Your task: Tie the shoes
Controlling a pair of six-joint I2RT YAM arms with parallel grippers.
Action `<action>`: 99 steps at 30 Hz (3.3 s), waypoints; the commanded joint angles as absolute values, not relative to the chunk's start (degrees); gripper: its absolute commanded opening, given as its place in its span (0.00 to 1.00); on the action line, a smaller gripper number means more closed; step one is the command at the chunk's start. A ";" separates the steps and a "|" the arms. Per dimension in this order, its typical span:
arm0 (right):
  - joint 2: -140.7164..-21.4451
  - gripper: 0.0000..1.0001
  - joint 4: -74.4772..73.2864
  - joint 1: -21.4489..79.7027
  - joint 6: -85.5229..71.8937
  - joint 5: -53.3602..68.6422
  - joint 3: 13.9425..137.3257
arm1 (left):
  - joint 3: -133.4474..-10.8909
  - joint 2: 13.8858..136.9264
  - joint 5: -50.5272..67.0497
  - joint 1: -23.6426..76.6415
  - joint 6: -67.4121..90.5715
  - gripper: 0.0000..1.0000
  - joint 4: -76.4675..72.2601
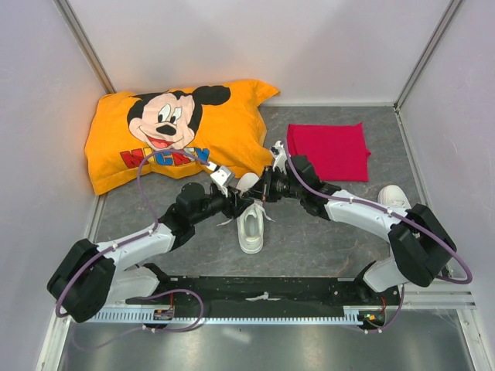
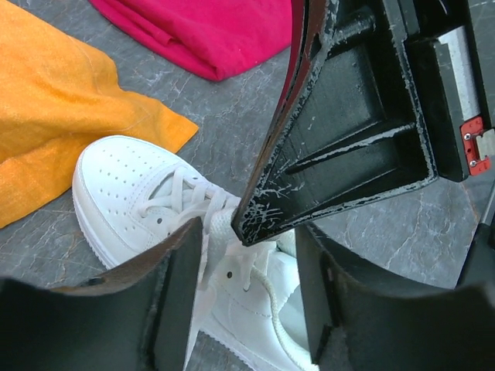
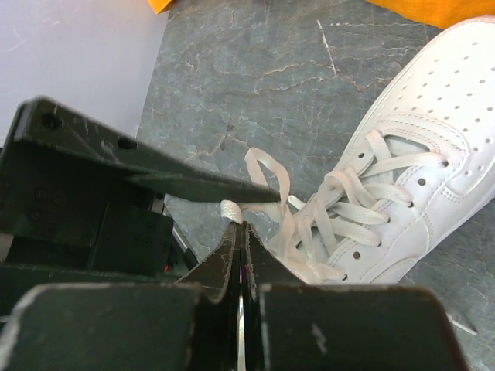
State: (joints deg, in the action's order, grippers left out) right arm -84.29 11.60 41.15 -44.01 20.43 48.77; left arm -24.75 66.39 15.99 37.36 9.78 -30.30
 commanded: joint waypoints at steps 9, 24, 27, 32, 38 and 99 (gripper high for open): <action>-84.64 0.00 12.22 39.11 -45.88 22.59 49.48 | -23.73 66.10 13.88 37.71 8.35 0.06 -34.19; -76.82 0.57 -2.28 33.14 -15.78 34.35 49.04 | -22.94 64.60 19.77 37.62 4.66 0.01 -33.66; -76.81 0.59 -4.56 32.17 -7.51 38.91 48.78 | -23.11 64.86 20.21 37.62 4.48 0.02 -33.66; -80.15 0.64 -7.82 31.91 2.54 43.59 49.04 | -23.29 65.65 20.48 37.62 4.31 0.02 -33.84; -85.86 0.67 -7.03 31.99 5.98 45.88 51.06 | -23.29 66.27 20.74 37.62 3.96 0.02 -34.01; -88.23 0.57 -23.47 34.45 4.51 45.28 70.66 | -24.52 66.53 29.97 36.39 -4.04 0.02 -32.87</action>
